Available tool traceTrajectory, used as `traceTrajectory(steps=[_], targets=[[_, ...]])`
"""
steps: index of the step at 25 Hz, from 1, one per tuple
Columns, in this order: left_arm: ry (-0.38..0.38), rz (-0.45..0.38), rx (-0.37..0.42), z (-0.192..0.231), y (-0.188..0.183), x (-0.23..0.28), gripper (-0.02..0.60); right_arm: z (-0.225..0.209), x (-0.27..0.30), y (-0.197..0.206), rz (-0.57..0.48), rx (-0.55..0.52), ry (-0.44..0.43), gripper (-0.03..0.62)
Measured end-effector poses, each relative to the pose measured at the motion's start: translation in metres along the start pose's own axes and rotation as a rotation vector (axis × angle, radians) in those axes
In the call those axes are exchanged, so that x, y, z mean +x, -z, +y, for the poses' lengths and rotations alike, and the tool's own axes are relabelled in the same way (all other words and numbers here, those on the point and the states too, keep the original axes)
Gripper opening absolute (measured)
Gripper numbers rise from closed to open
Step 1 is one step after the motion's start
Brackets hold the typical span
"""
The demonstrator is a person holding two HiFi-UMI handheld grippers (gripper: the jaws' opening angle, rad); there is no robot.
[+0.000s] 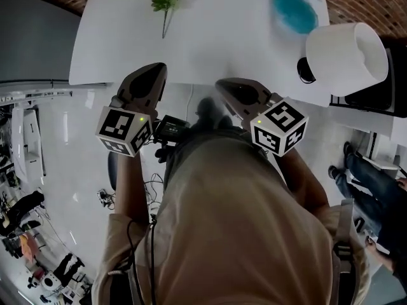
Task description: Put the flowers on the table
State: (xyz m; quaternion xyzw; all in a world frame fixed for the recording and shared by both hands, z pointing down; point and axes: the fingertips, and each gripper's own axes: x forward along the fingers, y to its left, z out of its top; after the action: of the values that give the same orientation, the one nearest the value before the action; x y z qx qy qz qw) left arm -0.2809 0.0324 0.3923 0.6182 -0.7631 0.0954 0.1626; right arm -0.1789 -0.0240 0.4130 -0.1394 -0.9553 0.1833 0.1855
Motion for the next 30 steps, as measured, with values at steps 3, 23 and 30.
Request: traceTrajectory(steps=[3,23,30], targets=[[-0.015,0.02,-0.013,-0.007,0.005,-0.008,0.011,0.004,0.001,0.01,0.017,0.015,-0.039,0.021],[0.006,-0.002,-0.04,0.003,0.012,-0.03,0.011,0.03,0.033,0.02,0.09,-0.036,-0.109,0.021],[0.093,-0.032,-0.048,0.021,0.012,-0.03,0.011,0.034,0.045,0.022,0.087,-0.002,-0.003,0.021]])
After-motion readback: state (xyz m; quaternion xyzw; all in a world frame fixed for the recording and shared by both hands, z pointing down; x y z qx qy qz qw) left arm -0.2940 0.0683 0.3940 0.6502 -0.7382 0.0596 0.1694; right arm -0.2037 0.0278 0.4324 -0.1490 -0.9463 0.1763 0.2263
